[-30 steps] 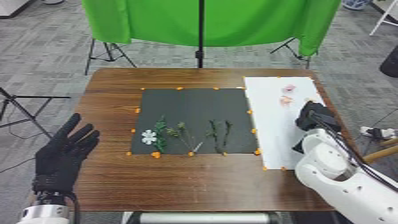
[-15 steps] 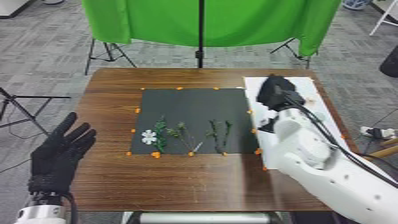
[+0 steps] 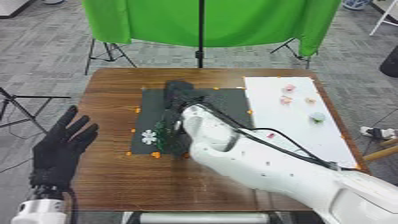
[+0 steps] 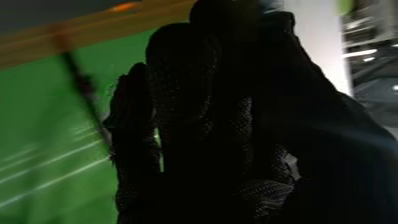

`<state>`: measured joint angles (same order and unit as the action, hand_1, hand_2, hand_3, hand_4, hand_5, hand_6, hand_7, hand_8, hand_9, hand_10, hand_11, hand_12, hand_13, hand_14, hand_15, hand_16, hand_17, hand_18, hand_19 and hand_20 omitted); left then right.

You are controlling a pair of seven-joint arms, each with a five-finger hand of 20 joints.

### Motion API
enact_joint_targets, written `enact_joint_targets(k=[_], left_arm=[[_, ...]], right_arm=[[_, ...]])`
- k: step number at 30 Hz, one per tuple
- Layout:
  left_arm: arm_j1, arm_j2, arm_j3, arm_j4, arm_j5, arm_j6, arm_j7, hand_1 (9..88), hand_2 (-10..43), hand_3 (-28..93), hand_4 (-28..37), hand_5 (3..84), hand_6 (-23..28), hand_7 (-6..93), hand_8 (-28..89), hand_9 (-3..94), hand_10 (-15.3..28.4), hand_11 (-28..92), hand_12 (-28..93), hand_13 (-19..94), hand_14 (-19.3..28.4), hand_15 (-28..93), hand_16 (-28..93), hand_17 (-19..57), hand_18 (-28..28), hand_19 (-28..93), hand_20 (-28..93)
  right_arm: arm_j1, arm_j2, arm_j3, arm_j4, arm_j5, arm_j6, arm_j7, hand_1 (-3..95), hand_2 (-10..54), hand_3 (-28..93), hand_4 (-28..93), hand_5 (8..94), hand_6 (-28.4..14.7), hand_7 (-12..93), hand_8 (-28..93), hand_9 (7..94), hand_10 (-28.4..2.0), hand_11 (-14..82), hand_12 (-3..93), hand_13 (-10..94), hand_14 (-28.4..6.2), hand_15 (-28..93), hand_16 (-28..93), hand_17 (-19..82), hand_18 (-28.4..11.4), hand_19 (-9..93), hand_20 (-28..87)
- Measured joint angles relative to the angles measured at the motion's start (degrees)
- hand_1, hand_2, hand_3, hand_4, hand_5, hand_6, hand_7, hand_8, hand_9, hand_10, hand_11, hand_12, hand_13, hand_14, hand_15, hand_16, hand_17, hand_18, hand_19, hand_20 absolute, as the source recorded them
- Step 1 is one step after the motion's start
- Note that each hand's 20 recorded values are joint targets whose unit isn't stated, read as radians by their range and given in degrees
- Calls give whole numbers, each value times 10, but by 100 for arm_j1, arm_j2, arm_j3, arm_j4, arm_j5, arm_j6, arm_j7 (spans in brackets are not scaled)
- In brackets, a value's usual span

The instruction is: Arrange flowers

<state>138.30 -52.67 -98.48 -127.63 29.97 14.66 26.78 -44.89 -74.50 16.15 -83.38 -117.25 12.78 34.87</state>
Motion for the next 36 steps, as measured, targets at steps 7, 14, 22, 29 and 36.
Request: enact_joint_targets(k=[7,14,22,29,36], left_arm=[[-251,154,15,49,-4,-5,-14,242,55,809,-210,302,79,67,-94,235,131,202,31,201,164,300,-70,-78,247,540,34],[-617,280,200,183,-15,-23,-95,243,48,817,-204,301,83,56,-84,207,125,223,5,183,138,272,-59,-76,232,514,66],[-865,306,219,246,-10,-75,-285,244,47,819,-205,308,87,50,-82,204,131,224,0,174,137,280,-62,-76,228,503,84],[-903,309,234,271,-26,-100,-307,246,48,817,-199,305,87,51,-80,200,126,231,-4,173,133,278,-62,-76,229,497,97],[-862,404,276,272,-53,-101,-208,246,47,818,-198,307,88,54,-81,203,130,240,-4,174,140,289,-62,-77,231,498,105]], right_arm=[[272,-325,-329,-2,171,14,154,590,-95,682,-283,849,29,157,18,929,-48,94,343,811,-7,492,352,346,-174,778,436],[327,-378,-377,166,116,-393,296,575,-95,633,-283,813,29,138,11,910,-52,97,340,787,-14,519,332,328,-177,778,435],[242,-407,-234,308,55,-791,344,625,-95,451,-283,719,37,151,-34,870,-56,116,325,748,-33,580,259,312,-178,780,432],[305,-401,-400,331,123,-744,410,618,-95,429,-283,683,44,146,-110,832,-71,175,276,729,-38,595,220,303,-181,779,429],[332,-400,-439,310,189,-748,529,571,-95,492,-283,650,46,148,-126,808,-87,232,236,720,-44,612,219,297,-188,779,436]])
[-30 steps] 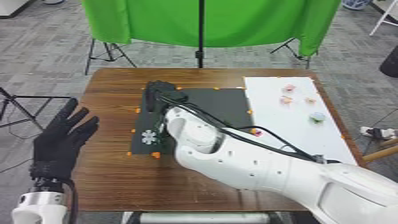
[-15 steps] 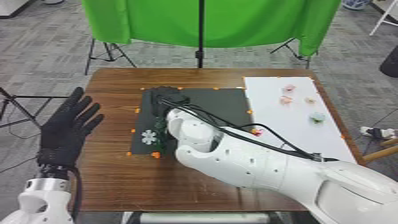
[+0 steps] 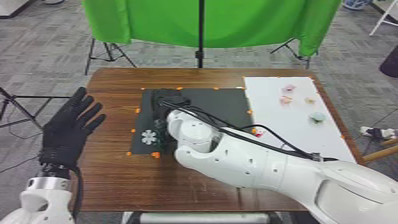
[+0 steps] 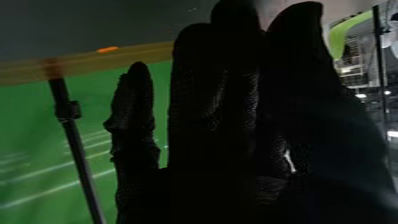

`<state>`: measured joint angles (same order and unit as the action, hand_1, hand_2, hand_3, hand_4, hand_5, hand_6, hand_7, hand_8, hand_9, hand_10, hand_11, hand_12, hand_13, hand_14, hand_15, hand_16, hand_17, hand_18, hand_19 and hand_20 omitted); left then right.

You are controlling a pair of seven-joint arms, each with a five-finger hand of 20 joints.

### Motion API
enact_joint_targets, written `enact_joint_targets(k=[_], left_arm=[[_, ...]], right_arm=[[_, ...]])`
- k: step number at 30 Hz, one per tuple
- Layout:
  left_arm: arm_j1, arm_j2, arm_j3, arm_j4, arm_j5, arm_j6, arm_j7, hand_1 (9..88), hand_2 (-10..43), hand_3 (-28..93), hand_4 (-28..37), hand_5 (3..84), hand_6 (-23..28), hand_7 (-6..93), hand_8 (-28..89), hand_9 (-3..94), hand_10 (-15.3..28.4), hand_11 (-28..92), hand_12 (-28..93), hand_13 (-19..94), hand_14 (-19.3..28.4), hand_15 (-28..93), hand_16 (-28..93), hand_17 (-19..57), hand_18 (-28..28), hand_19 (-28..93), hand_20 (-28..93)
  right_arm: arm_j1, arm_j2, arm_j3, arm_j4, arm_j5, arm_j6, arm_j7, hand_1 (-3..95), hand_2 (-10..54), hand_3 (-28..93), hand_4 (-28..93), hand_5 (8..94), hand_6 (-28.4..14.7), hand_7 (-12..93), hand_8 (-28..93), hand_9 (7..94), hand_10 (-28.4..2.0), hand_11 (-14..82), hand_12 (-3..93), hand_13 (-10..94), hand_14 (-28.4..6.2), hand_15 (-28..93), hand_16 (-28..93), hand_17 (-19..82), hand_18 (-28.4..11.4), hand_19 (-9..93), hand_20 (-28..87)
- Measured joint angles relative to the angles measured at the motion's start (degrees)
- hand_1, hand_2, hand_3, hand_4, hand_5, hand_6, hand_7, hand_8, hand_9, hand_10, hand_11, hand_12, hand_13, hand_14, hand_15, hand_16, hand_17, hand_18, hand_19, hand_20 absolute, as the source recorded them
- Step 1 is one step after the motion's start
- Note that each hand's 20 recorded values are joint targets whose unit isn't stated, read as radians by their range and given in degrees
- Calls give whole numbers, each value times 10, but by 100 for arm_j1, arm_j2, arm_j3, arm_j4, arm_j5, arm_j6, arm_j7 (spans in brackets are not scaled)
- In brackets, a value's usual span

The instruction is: Arrange flowers

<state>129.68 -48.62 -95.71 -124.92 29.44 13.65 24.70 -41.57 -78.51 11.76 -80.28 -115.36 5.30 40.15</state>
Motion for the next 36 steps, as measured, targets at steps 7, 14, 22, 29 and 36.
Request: enact_joint_targets(k=[7,14,22,29,36], left_arm=[[-87,-136,-32,34,47,-53,-246,248,53,813,-201,305,85,59,-84,213,130,240,-4,190,155,300,-63,-77,240,504,110],[142,-176,-115,-92,-11,14,-89,241,70,791,-203,310,74,91,-99,276,151,218,31,218,216,349,-64,-86,268,525,104],[929,-180,-161,-221,-140,112,230,233,66,801,-219,329,74,107,-104,304,178,202,59,213,248,376,-75,-95,281,538,89],[1076,-244,-133,-221,-177,131,342,232,59,813,-235,337,76,106,-101,309,185,195,71,209,255,383,-82,-98,282,544,77],[1092,-348,-137,-221,-169,130,347,232,58,817,-242,339,76,106,-100,312,188,190,78,208,258,385,-83,-100,283,550,66]], right_arm=[[-140,-40,381,35,-27,-154,-39,507,-95,593,-283,646,45,150,-129,792,-104,283,193,709,-55,634,214,291,-197,778,445],[-219,124,498,-352,142,192,-77,472,-95,633,-283,653,42,145,-129,789,-106,327,176,699,-69,667,218,287,-212,786,453],[-508,1013,1212,-2145,298,626,311,425,-95,681,-283,656,22,135,-125,772,-129,334,171,668,-95,708,210,273,-234,801,459],[-1642,2221,2847,-3471,152,615,653,387,-95,722,-283,578,-18,121,-114,701,-152,351,167,625,-120,747,188,242,-253,805,465],[-3206,3564,4437,-3698,94,852,1527,363,-95,726,-283,513,-33,115,-111,626,-176,394,160,593,-136,791,163,222,-262,833,484]])
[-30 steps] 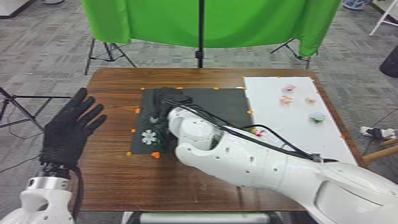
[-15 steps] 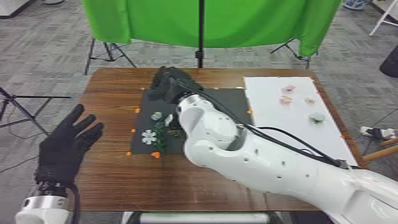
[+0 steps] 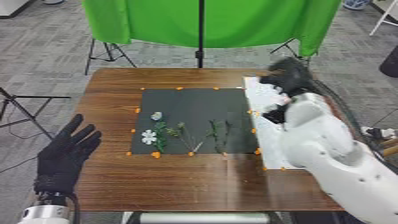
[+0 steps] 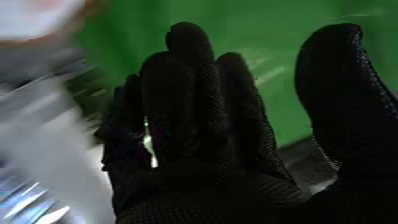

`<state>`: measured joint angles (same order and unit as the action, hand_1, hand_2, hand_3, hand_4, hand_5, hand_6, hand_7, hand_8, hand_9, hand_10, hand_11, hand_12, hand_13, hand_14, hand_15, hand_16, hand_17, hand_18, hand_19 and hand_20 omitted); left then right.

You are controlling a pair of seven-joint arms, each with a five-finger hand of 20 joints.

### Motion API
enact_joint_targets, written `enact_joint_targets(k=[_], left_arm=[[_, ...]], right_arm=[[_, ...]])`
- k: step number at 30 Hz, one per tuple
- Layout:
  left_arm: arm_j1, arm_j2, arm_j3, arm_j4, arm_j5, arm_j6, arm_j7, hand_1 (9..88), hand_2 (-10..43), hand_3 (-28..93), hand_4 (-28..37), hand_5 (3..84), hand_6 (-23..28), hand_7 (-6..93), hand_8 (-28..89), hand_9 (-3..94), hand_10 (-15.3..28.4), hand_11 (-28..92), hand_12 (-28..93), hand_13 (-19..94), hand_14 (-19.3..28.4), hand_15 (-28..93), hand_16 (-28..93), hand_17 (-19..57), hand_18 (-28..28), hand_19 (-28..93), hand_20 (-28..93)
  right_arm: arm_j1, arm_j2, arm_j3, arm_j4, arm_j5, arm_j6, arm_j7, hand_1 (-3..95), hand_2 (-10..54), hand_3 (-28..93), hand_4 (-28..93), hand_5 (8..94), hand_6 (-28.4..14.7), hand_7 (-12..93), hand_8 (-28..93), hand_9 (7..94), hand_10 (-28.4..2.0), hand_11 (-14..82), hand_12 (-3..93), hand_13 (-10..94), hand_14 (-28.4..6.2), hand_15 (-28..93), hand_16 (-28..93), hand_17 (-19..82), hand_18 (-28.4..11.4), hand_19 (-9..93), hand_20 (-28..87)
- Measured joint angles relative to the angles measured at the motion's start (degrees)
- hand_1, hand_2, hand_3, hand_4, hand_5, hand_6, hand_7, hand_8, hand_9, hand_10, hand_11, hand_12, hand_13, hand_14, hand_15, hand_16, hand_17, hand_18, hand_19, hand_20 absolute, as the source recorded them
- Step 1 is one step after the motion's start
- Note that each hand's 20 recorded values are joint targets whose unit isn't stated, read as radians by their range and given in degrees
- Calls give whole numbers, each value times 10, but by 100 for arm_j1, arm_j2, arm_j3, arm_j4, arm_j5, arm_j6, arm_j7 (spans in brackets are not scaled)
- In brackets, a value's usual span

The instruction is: Arrange flowers

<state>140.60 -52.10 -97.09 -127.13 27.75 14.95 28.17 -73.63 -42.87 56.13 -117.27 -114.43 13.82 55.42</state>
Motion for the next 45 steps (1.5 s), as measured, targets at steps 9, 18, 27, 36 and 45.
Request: enact_joint_targets(k=[9,18,27,36,45], left_arm=[[-12,-109,63,1,65,-10,-13,233,57,818,-243,341,77,106,-100,313,189,189,82,208,259,388,-83,-101,284,555,54],[-72,-323,14,1,230,-58,-198,236,55,820,-241,342,77,107,-101,313,190,190,82,207,261,390,-85,-101,284,561,42],[-125,-418,13,5,287,-105,-264,236,54,821,-239,342,76,108,-101,314,190,189,83,207,262,390,-86,-102,284,565,32],[-122,-434,2,5,306,-122,-260,234,54,825,-240,340,77,113,-102,312,192,191,84,203,263,395,-86,-106,284,571,25],[-113,-508,-28,1,362,-146,-284,233,55,825,-239,341,77,114,-104,312,192,192,82,203,263,398,-89,-106,284,573,17]], right_arm=[[-380,655,-466,1081,-941,237,1406,333,-95,751,-283,464,-61,110,-110,477,-242,412,135,504,-191,848,112,216,-283,865,456],[78,641,-941,1542,-543,-37,1214,354,-95,762,-283,453,-30,127,-118,465,-236,351,125,487,-186,831,86,203,-284,852,451],[773,507,-1527,2329,-85,-265,1296,461,-95,769,-283,608,10,150,-131,638,-180,274,136,606,-135,733,131,268,-274,854,427],[1026,532,-2018,2614,-563,355,1326,643,-95,634,-283,864,15,206,26,926,-51,128,330,818,-29,583,279,403,-199,876,414],[796,918,-1994,1809,-609,584,523,627,-95,662,-283,865,15,202,34,933,-49,120,342,818,-26,579,288,397,-198,873,420]])
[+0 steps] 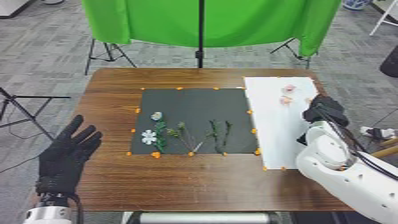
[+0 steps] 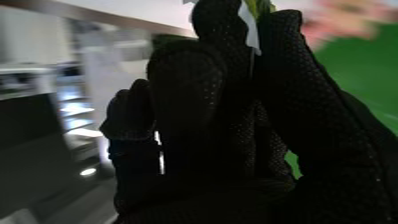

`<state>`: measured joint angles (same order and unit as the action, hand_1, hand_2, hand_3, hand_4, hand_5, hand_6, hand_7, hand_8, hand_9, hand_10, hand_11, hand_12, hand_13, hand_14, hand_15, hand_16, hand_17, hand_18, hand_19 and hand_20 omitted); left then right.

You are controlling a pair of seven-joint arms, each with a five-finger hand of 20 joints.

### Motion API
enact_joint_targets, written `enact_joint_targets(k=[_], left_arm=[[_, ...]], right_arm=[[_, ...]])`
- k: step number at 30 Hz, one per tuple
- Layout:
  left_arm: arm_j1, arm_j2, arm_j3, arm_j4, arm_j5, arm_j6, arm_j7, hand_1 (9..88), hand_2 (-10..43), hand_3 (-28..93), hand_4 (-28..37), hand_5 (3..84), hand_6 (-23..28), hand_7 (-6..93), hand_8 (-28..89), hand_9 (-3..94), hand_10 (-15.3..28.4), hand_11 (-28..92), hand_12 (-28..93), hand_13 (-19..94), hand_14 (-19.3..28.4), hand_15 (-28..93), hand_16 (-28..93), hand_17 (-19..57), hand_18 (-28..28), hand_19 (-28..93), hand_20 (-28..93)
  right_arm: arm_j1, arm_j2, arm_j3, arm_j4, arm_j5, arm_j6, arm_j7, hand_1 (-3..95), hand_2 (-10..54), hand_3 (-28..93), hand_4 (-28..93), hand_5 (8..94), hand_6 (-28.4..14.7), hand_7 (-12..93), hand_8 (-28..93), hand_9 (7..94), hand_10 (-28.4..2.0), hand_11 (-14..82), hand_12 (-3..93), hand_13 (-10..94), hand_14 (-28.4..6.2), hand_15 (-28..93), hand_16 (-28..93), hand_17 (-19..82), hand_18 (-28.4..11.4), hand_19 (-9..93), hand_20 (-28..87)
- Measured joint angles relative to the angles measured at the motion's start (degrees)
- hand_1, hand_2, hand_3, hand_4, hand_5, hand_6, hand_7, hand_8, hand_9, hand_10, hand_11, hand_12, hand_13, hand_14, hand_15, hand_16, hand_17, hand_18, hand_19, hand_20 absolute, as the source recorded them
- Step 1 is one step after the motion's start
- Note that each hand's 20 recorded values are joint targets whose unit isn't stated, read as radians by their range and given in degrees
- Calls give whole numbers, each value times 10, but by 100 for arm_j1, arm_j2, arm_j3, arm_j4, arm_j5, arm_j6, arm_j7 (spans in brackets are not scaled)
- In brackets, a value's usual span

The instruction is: Arrange flowers

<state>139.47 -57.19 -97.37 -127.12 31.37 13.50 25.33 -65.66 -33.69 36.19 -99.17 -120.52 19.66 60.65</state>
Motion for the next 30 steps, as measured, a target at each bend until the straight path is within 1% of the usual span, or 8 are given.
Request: enact_joint_targets(k=[3,6,12,16,21,25,28,30], left_arm=[[40,16,-21,-7,-9,4,22,233,55,824,-240,340,77,114,-104,312,192,193,82,204,262,399,-89,-106,284,573,16],[61,62,-17,-7,-25,10,47,234,55,824,-240,340,77,115,-104,312,192,193,82,202,263,399,-90,-107,284,575,16],[60,200,24,-7,-53,19,104,235,54,823,-240,345,77,112,-103,319,193,189,85,207,265,394,-88,-104,284,573,11],[82,248,19,-11,-69,32,143,233,54,828,-242,344,77,115,-102,318,196,189,86,204,266,400,-87,-107,284,577,9],[86,249,-12,-16,-70,46,141,232,51,832,-257,352,77,129,-104,331,206,191,98,202,281,413,-88,-111,284,582,2],[72,249,-43,-17,-65,46,109,229,52,835,-263,355,78,132,-106,341,211,189,105,206,283,416,-88,-113,284,585,-6],[56,253,-46,-19,-69,48,100,232,55,827,-262,359,77,124,-105,348,208,183,107,215,284,410,-87,-108,284,583,-9],[48,293,-45,-19,-79,55,102,232,56,826,-260,358,76,123,-104,351,207,184,109,219,284,409,-85,-107,284,585,-10]], right_arm=[[137,158,-151,-494,174,-1,-564,625,-95,665,-283,861,15,203,36,931,-51,120,346,814,-29,583,294,389,-196,873,423],[630,119,-612,-792,629,-76,-1131,622,-95,668,-283,857,15,206,37,927,-53,121,349,805,-31,591,297,383,-194,870,428],[1623,-547,-1360,-876,1122,-355,-1769,620,-95,666,-283,849,15,206,33,923,-56,126,352,793,-33,605,294,375,-192,867,435],[2149,-1211,-1841,-641,1044,-436,-1872,616,-95,665,-283,845,17,201,25,919,-58,130,354,784,-36,614,290,367,-193,862,439],[2564,-2226,-2235,4,761,-703,-2239,614,-95,659,-283,841,20,196,17,910,-63,140,358,773,-38,625,281,361,-192,855,445],[2511,-2836,-2177,359,381,-1149,-2398,607,-95,658,-283,835,22,191,12,898,-65,150,360,754,-38,636,279,350,-192,849,448],[2426,-3206,-2234,572,299,-1239,-2394,601,-95,659,-283,831,22,188,7,893,-67,157,360,746,-41,643,278,344,-192,847,450],[2378,-3376,-2327,647,299,-1267,-2373,593,-95,662,-283,824,24,188,0,881,-66,171,355,737,-42,652,272,338,-193,844,453]])
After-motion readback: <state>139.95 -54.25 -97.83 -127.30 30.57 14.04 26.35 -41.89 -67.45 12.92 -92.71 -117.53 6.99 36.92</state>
